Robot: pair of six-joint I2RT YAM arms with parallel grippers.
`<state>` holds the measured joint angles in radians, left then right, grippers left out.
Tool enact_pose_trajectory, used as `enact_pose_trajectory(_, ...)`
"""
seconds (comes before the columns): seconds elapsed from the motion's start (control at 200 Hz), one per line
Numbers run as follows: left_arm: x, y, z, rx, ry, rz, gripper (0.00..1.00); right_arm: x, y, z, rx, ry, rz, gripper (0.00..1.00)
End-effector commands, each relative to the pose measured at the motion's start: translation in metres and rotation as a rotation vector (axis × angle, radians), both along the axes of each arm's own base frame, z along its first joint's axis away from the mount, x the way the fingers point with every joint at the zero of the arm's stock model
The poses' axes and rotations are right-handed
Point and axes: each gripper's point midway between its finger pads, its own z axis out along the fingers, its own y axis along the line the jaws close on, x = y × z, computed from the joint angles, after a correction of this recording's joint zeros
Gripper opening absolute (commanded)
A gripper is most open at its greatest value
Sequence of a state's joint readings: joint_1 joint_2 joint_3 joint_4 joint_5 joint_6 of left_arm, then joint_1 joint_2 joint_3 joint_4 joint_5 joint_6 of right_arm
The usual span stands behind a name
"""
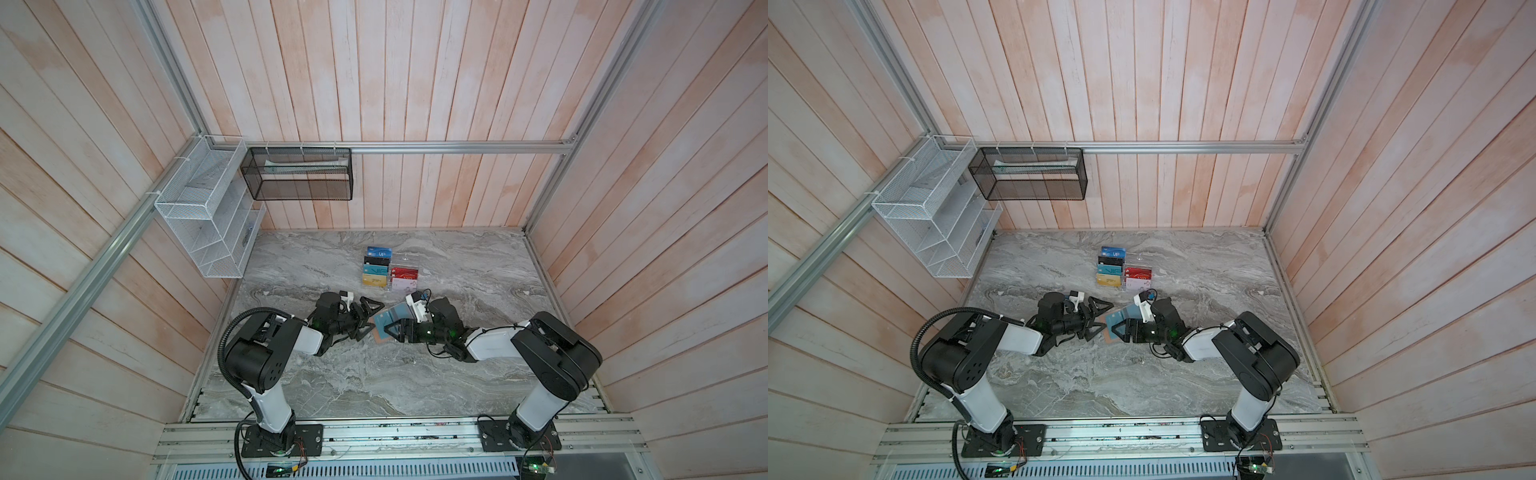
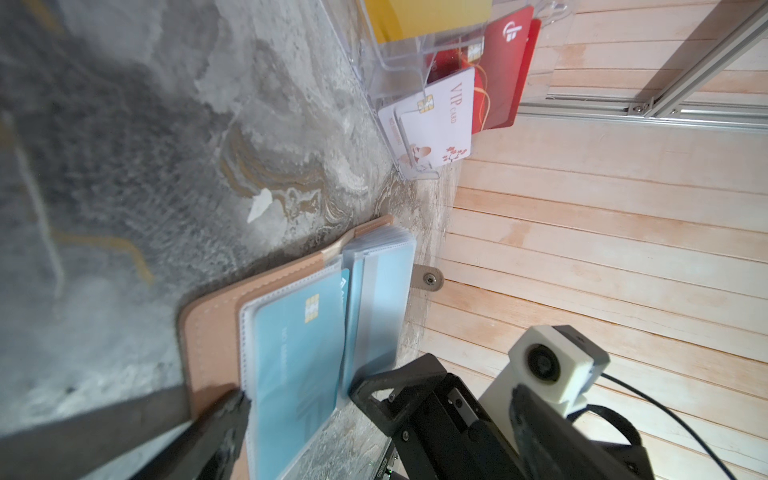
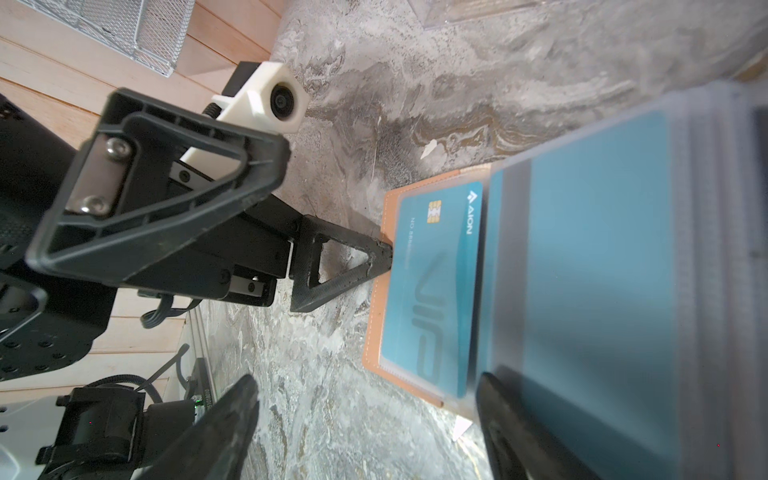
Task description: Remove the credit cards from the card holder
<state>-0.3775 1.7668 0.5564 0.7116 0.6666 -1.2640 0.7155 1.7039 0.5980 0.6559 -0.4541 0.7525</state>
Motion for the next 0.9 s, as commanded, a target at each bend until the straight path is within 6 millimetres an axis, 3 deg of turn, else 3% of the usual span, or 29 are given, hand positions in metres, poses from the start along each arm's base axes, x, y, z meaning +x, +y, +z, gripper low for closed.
enact_pose_trajectory(0.0, -0.004, 0.003, -0.023, 0.052, 0.067, 0.012, 1.0, 0.001, -0.003, -0.006, 0.001, 0.005, -0.009, 0.83)
enact_pose_trajectory(0.53, -0.003, -0.01, -0.03, 0.042, 0.086, -0.004, 1.0, 0.001, -0.003, -0.014, 0.02, 0.028, -0.021, 0.82)
enact_pose_trajectory(0.895, -0.008, -0.01, -0.048, 0.042, 0.117, 0.0, 1.0, 0.003, -0.025, -0.001, 0.008, -0.012, -0.131, 0.82)
